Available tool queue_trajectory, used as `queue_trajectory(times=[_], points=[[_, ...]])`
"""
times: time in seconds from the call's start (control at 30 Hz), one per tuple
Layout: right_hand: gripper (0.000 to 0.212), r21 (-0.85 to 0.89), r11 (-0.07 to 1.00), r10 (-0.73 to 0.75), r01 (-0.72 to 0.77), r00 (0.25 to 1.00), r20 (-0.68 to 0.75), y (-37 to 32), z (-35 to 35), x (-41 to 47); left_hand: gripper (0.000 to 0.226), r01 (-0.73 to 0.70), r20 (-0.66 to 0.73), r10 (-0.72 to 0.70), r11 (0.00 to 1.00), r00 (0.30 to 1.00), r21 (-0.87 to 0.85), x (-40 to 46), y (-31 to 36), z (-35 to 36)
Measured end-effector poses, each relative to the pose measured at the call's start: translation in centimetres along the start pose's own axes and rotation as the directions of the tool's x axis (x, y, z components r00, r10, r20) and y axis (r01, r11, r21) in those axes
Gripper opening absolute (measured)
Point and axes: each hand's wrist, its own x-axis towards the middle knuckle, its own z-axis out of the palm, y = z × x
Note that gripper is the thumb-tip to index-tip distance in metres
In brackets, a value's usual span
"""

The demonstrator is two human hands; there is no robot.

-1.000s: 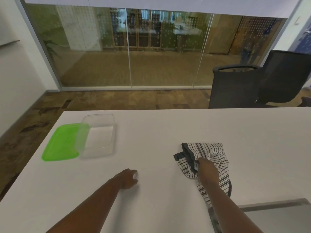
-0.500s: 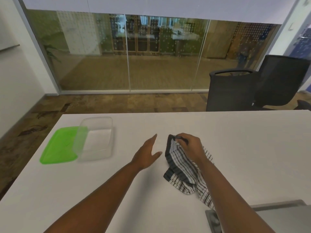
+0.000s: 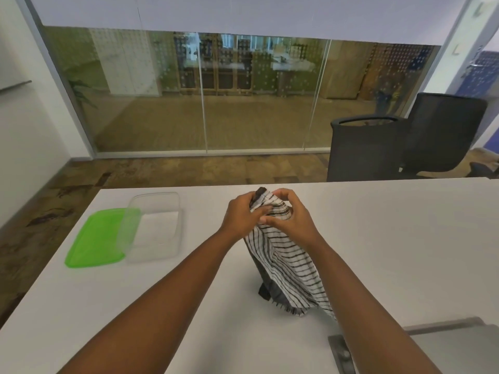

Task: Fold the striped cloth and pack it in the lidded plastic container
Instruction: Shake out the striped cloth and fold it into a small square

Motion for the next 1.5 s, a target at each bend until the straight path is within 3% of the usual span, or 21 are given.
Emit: queue_trajectory(times=[0.17, 0.23, 0.33, 0.47, 0.57, 0.67, 0.77, 0.83, 0.9, 0.97, 1.03, 1.1, 1.17, 1.2, 1.33, 1.5], points=[[0.047, -0.257, 0.959, 0.147, -0.123, 0.986, 0.074, 2.3, -0.7, -0.6, 0.025, -0.001, -0.083, -0.020, 0.969, 0.996, -0.247, 1.1, 2.6, -3.5], [0.045, -0.278, 0.942, 0.199, -0.189, 0.980, 0.008, 3.2, -1.2, -1.0, 0.023, -0.040, -0.159, -0.009, 0.952, 0.987, -0.302, 1.6, 3.7, -5.5], [0.034, -0.315, 0.910, 0.247, -0.269, 0.963, -0.111, 4.3, -2.4, -1.3, 0.003, -0.109, -0.313, -0.021, 0.914, 0.950, -0.391, 2.1, 4.8, -8.7], [0.017, -0.265, 0.903, 0.288, -0.339, 0.933, -0.215, 5.2, -3.7, -1.8, 0.006, -0.158, -0.450, -0.044, 0.902, 0.892, -0.402, 2.7, 5.4, -12.8], [0.017, -0.084, 0.917, 0.348, -0.389, 0.887, -0.303, 5.4, -4.8, -1.9, 0.004, -0.194, -0.533, -0.057, 0.895, 0.844, -0.402, 2.9, 5.5, -15.8], [0.024, 0.279, 0.881, 0.460, -0.383, 0.830, -0.316, 4.4, -5.9, -1.5, 0.011, -0.178, -0.561, -0.088, 0.898, 0.823, -0.402, 2.7, 5.4, -18.0], [0.013, 0.560, 0.793, 0.433, -0.239, 0.868, -0.244, 3.2, -7.0, -0.8, 0.007, -0.155, -0.531, -0.156, 0.855, 0.833, -0.494, 2.4, 4.8, -19.9], [0.019, 0.711, 0.692, 0.374, -0.127, 0.905, -0.203, 2.5, -7.9, 0.0, 0.010, -0.107, -0.455, -0.211, 0.809, 0.865, -0.578, 2.3, 4.2, -21.3], [0.026, 0.799, 0.598, 0.344, -0.069, 0.922, -0.178, 1.3, -8.8, 0.8, 0.012, -0.032, -0.390, -0.246, 0.810, 0.888, -0.585, 2.4, 3.4, -22.2], [0.030, 0.816, 0.574, 0.386, -0.071, 0.902, -0.192, 0.5, -9.0, 1.7, 0.025, 0.089, -0.335, -0.328, 0.819, 0.884, -0.568, 2.8, 2.4, -22.2], [0.033, 0.790, 0.605, 0.496, -0.100, 0.824, -0.275, 0.1, -8.9, 2.5, 0.034, 0.199, -0.307, -0.426, 0.803, 0.851, -0.562, 2.9, 1.3, -21.7], [0.028, 0.680, 0.712, 0.610, -0.173, 0.632, -0.478, -0.2, -8.5, 3.1, 0.012, 0.255, -0.282, -0.462, 0.798, 0.841, -0.546, 2.9, 0.4, -20.6], [0.025, 0.488, 0.818, 0.575, -0.305, 0.458, -0.678, -0.8, -7.7, 3.2, 0.024, 0.311, -0.258, -0.478, 0.812, 0.839, -0.494, 3.0, -0.2, -19.1], [0.025, 0.370, 0.859, 0.503, -0.355, 0.448, -0.739, -1.2, -6.9, 3.2, 0.026, 0.334, -0.250, -0.486, 0.817, 0.837, -0.470, 2.9, -0.1, -18.3], [0.017, 0.212, 0.932, 0.345, -0.293, 0.545, -0.764, -3.9, -3.0, 2.5, 0.022, 0.433, -0.109, -0.499, 0.825, 0.860, -0.364, 2.7, 1.7, -15.1], [0.014, 0.081, 0.983, 0.179, -0.167, 0.736, -0.653, -7.9, 2.5, 2.3, 0.020, 0.409, 0.132, -0.388, 0.883, 0.912, -0.229, 1.6, 4.9, -11.3]])
